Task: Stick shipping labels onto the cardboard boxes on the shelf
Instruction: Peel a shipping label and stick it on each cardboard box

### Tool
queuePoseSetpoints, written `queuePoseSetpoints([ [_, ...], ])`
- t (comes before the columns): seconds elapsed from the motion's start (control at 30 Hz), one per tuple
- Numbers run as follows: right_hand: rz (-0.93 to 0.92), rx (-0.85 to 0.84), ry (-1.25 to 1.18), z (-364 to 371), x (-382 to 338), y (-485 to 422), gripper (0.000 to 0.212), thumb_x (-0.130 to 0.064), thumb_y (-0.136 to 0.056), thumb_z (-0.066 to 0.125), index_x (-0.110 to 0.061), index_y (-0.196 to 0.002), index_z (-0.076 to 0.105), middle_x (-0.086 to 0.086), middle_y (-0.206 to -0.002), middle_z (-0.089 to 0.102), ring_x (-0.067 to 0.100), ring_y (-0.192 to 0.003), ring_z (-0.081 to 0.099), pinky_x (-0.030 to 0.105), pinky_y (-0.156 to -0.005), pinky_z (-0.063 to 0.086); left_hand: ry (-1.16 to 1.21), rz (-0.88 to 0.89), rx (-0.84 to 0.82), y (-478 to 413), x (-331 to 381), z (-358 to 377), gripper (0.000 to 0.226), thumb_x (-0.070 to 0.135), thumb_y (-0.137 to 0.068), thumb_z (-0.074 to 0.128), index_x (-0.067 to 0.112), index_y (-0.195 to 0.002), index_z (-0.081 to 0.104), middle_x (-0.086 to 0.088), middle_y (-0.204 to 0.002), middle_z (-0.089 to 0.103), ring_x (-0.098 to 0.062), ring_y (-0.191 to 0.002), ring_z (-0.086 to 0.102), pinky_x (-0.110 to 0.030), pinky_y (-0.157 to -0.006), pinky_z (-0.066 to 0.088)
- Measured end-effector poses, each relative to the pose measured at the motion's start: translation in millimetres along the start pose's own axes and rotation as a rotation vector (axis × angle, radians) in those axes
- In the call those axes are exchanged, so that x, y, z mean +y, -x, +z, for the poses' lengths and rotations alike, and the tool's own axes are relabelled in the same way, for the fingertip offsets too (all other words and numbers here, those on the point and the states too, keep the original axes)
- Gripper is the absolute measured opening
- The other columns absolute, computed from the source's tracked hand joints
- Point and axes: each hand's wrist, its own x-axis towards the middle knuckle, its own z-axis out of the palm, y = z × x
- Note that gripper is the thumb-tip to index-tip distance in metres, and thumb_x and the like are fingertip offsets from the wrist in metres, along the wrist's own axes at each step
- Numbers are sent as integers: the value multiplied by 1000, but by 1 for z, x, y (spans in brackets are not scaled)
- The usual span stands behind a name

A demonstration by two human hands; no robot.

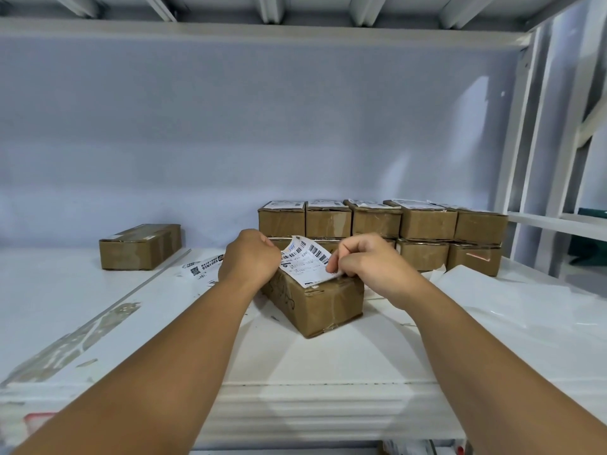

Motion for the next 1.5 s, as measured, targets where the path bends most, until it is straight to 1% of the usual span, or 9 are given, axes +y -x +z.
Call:
queuePoseSetpoints([
  [0.2, 19, -10, 6, -2, 0, 0, 42, 9, -78, 45, -14, -44, 42, -2, -69, 66, -1, -64, 55, 13, -50, 33, -65, 20, -20, 3, 2, -2, 7, 21, -79, 58, 20, -81, 65, 0, -86, 65, -24, -90, 60, -33, -84, 49],
  [0.43, 31, -27, -14, -3, 0, 1, 35, 11, -79, 44, -9, -50, 42, 7, -75, 66, -8, -62, 58, 8, -50, 35, -81, 38, -5, 7, 2, -4, 11, 16, -83, 52, 26, -88, 53, 4, -93, 61, -23, -94, 56, -34, -87, 46],
  [0.57, 16, -14, -33, -1, -2, 1, 28, -2, -72, 50, -12, -47, 56, 14, -79, 68, 5, -72, 58, 18, -61, 37, -330, 387, 135, 13, 8, -6, 25, 6, -84, 52, 28, -89, 63, 4, -103, 61, -21, -104, 49, -32, -86, 39],
  [0.67, 32, -2, -59, 1, -6, 3, 27, -16, -53, 40, -22, -41, 63, 21, -89, 69, 14, -78, 54, 26, -66, 36, -193, 614, 18, 20, 16, -6, 18, 9, -84, 55, 23, -84, 67, 9, -92, 63, -14, -95, 54, -26, -81, 40],
  [0.77, 32, 13, -69, 0, -6, 5, 24, -23, -58, 44, -20, -45, 64, 14, -81, 70, 8, -71, 54, 24, -67, 37, -107, 561, -170, 26, 17, -7, 22, 12, -85, 54, 27, -82, 69, 12, -83, 67, -8, -76, 60, -24, -68, 47],
  [0.93, 35, 42, -11, 2, -1, 2, 41, -27, -62, 59, 14, -71, 56, 24, -73, 50, 18, -74, 45, 30, -72, 32, -85, 487, -323, 24, 14, -5, 22, 16, -86, 56, 33, -88, 70, 12, -101, 67, -18, -85, 65, -29, -76, 51],
  [1.13, 44, -13, 11, -1, -1, 4, 28, 2, -80, 55, -15, -59, 46, 1, -62, 42, 12, -62, 37, 25, -55, 27, -113, 426, -466, 17, 11, -1, 29, 18, -89, 55, 30, -112, 66, 12, -116, 62, -6, -110, 54, -24, -96, 40],
  [1.4, 165, -117, -232, -6, -2, 6, 21, -4, -55, 47, -20, -69, 49, -4, -67, 43, 10, -61, 39, 21, -51, 30, -244, 381, -505, 7, 7, 1, 55, 51, -66, 44, 44, -118, 57, 14, -129, 56, -11, -120, 49, -37, -103, 38],
  [1.5, 168, -104, -285, -7, 0, 3, 26, 5, -63, 43, -19, -70, 51, -2, -71, 45, 11, -67, 42, 19, -49, 32, -236, 353, -507, 6, 5, 1, 55, 55, -62, 44, 46, -115, 57, 15, -127, 57, -12, -120, 49, -37, -103, 38],
])
